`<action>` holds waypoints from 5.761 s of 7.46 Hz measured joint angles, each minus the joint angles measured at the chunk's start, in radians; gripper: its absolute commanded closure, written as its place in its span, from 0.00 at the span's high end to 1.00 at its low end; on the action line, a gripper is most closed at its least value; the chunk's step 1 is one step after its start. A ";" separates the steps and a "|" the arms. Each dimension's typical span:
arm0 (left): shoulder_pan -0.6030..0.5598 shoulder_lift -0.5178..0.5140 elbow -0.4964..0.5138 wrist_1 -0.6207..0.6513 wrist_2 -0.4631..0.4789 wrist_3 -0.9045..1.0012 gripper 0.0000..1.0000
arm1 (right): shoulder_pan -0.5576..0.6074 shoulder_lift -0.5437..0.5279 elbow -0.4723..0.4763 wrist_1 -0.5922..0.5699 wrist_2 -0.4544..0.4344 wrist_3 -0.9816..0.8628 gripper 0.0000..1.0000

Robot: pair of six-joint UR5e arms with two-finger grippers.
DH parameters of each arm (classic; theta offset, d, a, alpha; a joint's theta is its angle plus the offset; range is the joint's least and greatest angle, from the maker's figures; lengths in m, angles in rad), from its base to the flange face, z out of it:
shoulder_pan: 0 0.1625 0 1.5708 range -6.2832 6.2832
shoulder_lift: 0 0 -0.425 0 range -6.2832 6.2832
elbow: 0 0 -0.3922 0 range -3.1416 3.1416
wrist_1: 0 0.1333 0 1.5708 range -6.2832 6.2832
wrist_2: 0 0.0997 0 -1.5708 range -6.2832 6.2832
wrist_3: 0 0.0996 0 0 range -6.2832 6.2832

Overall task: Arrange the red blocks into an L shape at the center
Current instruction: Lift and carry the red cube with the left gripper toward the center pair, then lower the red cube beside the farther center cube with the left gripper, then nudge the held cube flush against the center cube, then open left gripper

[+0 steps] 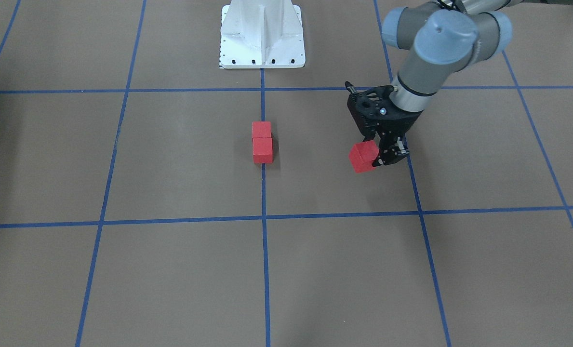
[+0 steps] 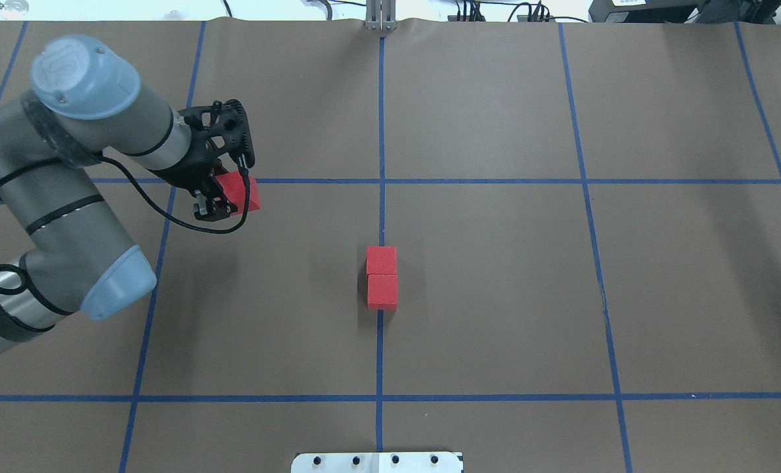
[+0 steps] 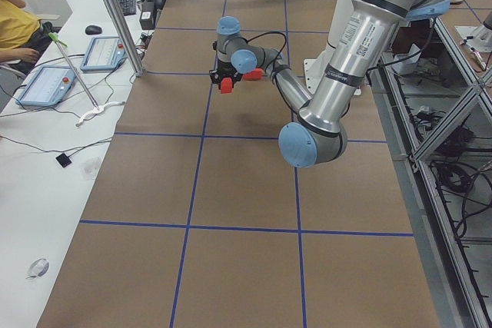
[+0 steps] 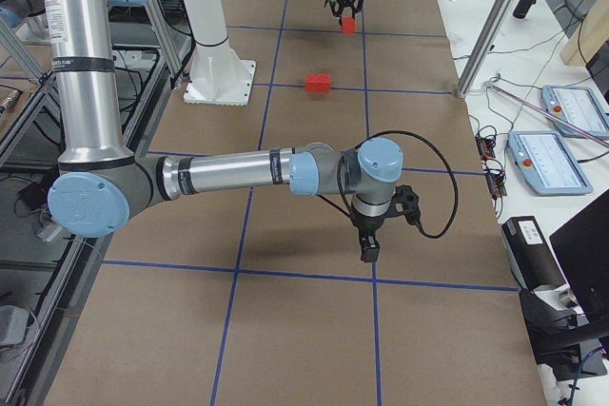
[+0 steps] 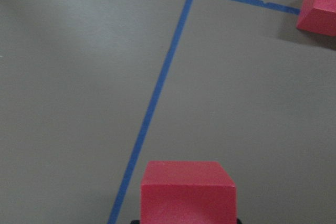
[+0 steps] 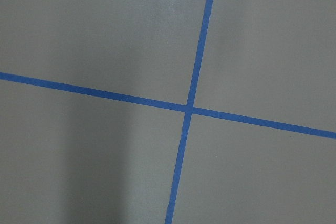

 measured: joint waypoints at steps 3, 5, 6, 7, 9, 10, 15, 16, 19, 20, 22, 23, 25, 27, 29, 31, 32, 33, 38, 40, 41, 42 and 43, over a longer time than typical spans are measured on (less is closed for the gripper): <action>0.085 -0.156 0.121 0.046 0.017 0.140 0.00 | 0.000 0.001 -0.001 0.000 0.001 0.000 0.99; 0.131 -0.221 0.183 0.049 0.024 0.146 0.00 | 0.000 0.000 -0.002 0.000 0.001 0.000 0.99; 0.151 -0.229 0.195 0.049 0.043 0.141 0.00 | 0.000 0.000 -0.002 -0.001 0.002 0.000 0.99; 0.170 -0.232 0.205 0.048 0.066 0.138 0.00 | 0.000 0.001 -0.002 -0.001 0.001 0.000 0.99; 0.206 -0.233 0.216 0.048 0.089 0.110 0.00 | 0.000 0.001 -0.002 -0.001 0.002 0.001 0.99; 0.219 -0.233 0.217 0.048 0.095 0.092 0.00 | 0.000 0.001 -0.003 -0.002 0.002 0.001 0.99; 0.254 -0.253 0.240 0.047 0.110 0.040 0.00 | 0.000 0.001 -0.003 -0.001 0.002 0.002 0.99; 0.259 -0.257 0.245 0.047 0.111 0.028 0.00 | 0.000 0.001 -0.003 -0.002 0.003 0.002 0.99; 0.261 -0.261 0.263 0.045 0.110 0.007 0.00 | 0.000 0.001 -0.002 -0.002 0.003 0.002 0.99; 0.262 -0.265 0.265 0.045 0.110 0.006 0.00 | 0.000 0.001 -0.002 -0.002 0.003 0.002 0.99; 0.261 -0.273 0.267 0.043 0.109 0.006 0.00 | 0.000 0.001 -0.002 -0.001 0.003 0.002 0.99; 0.261 -0.274 0.268 0.042 0.109 0.006 0.01 | 0.000 0.001 -0.002 -0.002 0.003 0.002 0.99; 0.260 -0.274 0.274 0.040 0.109 0.006 0.02 | 0.000 0.000 -0.002 -0.002 0.003 0.002 0.99; 0.260 -0.275 0.281 0.039 0.109 0.006 0.02 | 0.000 0.001 -0.002 -0.002 0.003 0.002 0.99; 0.258 -0.276 0.284 0.039 0.109 0.006 0.04 | 0.000 0.001 -0.002 -0.002 0.003 0.002 0.99; 0.255 -0.277 0.287 0.038 0.109 0.006 0.06 | 0.000 0.001 -0.002 -0.002 0.003 0.002 0.99; 0.254 -0.277 0.288 0.038 0.109 0.006 0.06 | 0.000 0.001 -0.001 -0.001 0.003 0.002 0.99; 0.252 -0.277 0.288 0.037 0.109 0.006 0.07 | 0.000 0.001 -0.001 -0.001 0.003 0.002 0.99; 0.248 -0.278 0.292 0.036 0.109 -0.007 0.11 | 0.000 0.001 -0.001 -0.001 0.003 0.001 0.99; 0.248 -0.283 0.298 0.034 0.109 -0.009 0.11 | 0.000 0.001 -0.001 -0.001 0.003 0.001 0.99; 0.248 -0.285 0.300 0.034 0.109 -0.009 0.14 | 0.000 0.001 -0.001 -0.001 0.003 0.001 0.99; 0.248 -0.288 0.303 0.034 0.109 -0.009 0.19 | 0.000 0.001 -0.001 -0.001 0.003 0.001 0.99; 0.248 -0.289 0.305 0.034 0.109 -0.009 0.22 | 0.000 0.001 -0.002 -0.001 0.003 0.001 0.99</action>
